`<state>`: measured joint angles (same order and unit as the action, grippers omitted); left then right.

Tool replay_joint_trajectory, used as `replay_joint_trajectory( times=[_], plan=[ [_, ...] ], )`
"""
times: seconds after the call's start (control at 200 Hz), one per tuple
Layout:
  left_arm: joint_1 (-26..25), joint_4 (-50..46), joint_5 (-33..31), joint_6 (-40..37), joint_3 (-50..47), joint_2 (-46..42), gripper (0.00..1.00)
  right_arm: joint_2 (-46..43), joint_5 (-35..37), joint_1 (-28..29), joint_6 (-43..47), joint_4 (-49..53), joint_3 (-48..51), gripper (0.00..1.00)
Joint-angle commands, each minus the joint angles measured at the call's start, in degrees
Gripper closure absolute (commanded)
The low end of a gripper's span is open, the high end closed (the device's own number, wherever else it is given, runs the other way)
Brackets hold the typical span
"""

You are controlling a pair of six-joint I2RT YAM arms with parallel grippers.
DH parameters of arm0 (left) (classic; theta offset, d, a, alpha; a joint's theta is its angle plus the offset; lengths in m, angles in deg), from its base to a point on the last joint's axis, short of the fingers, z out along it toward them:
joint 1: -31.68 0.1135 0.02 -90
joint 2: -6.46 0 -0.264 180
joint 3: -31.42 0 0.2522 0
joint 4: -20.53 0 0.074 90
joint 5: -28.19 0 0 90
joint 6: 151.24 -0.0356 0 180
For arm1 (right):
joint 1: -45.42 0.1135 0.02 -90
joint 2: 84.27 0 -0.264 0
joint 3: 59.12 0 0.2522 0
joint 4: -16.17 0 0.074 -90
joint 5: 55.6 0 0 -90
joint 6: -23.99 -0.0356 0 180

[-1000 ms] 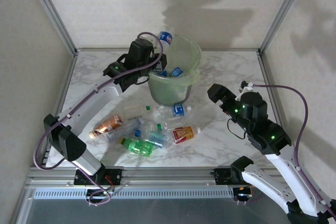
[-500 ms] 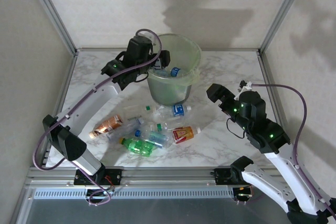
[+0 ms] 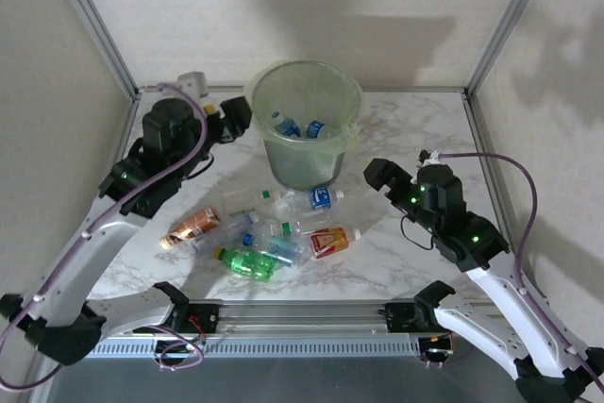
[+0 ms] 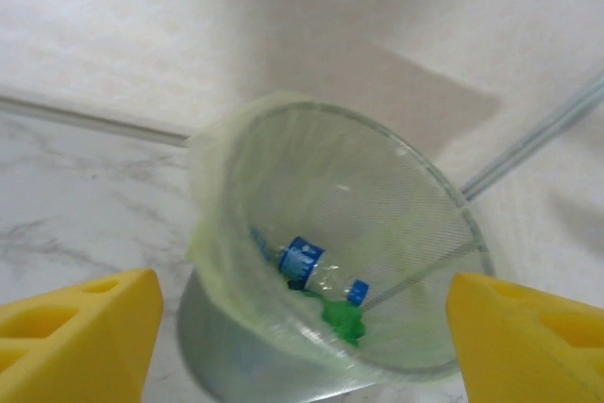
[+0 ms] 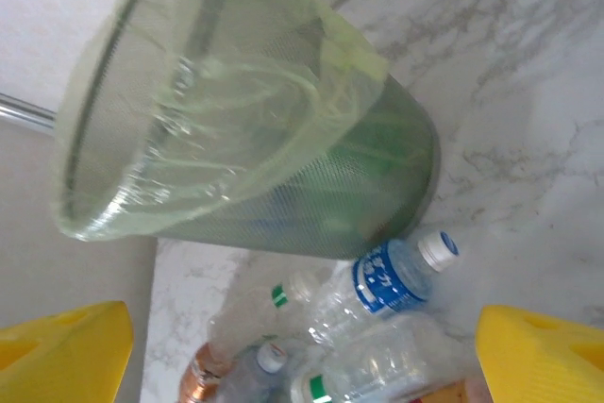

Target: Put the plastic bottles in the bin

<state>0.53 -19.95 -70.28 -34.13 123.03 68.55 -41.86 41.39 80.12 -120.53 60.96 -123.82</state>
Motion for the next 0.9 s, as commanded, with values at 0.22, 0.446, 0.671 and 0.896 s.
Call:
replay_joint_trajectory(
  times=[0.22,0.446,0.671,0.896],
  plan=[
    [3.0,-3.6,-0.3,7.8,-15.6,-7.4,0.25,3.5,2.7,10.8,-6.1,-2.8,5.8,0.08],
    [6.1,-6.1,0.4,11.3,-23.4,-10.5,0.27,9.2,7.1,18.9,-9.0,-3.8,6.6,0.08],
    [8.1,-6.1,3.8,12.1,-29.7,-12.3,0.29,14.2,8.1,23.0,-9.7,-3.7,5.7,0.08],
    [8.0,-2.5,8.0,12.1,-31.2,-11.5,0.31,18.0,11.6,25.4,-18.6,4.6,5.7,0.08]
  ],
)
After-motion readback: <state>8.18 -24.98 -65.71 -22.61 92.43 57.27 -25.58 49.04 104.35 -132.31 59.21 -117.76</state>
